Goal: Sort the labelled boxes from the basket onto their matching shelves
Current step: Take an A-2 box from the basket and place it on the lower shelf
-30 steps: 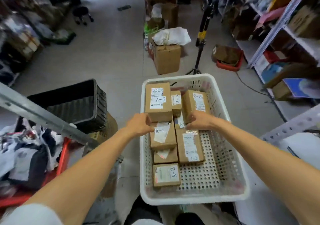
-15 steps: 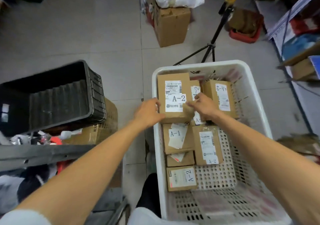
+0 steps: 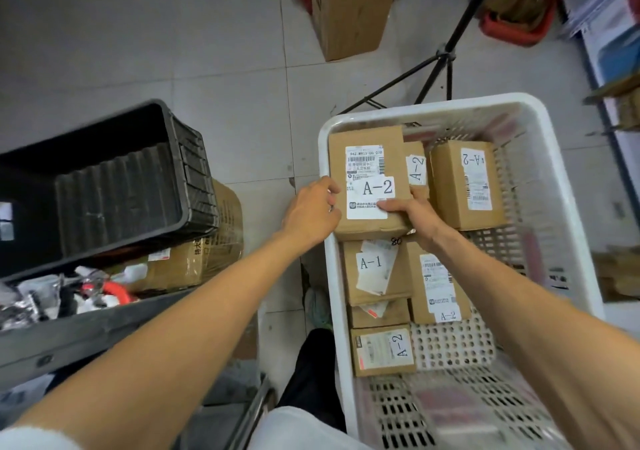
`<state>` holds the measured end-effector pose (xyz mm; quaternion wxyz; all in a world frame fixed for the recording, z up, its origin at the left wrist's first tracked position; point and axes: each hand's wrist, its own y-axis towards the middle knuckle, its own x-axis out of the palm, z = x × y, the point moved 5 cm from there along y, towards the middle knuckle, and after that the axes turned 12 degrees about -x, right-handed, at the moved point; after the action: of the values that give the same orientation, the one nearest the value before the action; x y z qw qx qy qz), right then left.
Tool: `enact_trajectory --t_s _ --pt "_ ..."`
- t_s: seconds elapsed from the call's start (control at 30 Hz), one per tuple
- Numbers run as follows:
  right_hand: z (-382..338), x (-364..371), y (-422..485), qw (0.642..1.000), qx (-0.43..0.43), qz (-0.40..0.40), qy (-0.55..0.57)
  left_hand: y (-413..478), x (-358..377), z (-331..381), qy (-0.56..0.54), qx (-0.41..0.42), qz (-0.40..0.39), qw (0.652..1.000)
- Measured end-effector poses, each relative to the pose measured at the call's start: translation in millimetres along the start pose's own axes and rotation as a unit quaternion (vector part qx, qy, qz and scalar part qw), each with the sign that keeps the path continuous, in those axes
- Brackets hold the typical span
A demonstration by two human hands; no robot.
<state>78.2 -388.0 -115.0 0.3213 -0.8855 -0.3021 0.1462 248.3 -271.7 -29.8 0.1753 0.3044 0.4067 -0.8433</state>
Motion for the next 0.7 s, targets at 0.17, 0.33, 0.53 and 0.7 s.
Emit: enact_trajectory --t_s 0.17,0.33,0.53,0.7 --pt "-9 -11 -15 1.0 0.019 -0.001 0.017 -10 1 2 -0.032 -0.03 -0.001 0.999" --pt "1 -29 -44 0.999 0.015 -0.009 0.042 -26 0 11 -0.087 -0.067 0.003 0.994" --pt "-12 -65 -91 0.994 -0.041 -0.069 0.072 -63 19 26 -0.21 -0.125 -0.07 0.967" --pt "-58 -92 -141 0.983 -0.119 -0.09 0.108 -122 26 62 -0.368 -0.087 -0.109 0.919"
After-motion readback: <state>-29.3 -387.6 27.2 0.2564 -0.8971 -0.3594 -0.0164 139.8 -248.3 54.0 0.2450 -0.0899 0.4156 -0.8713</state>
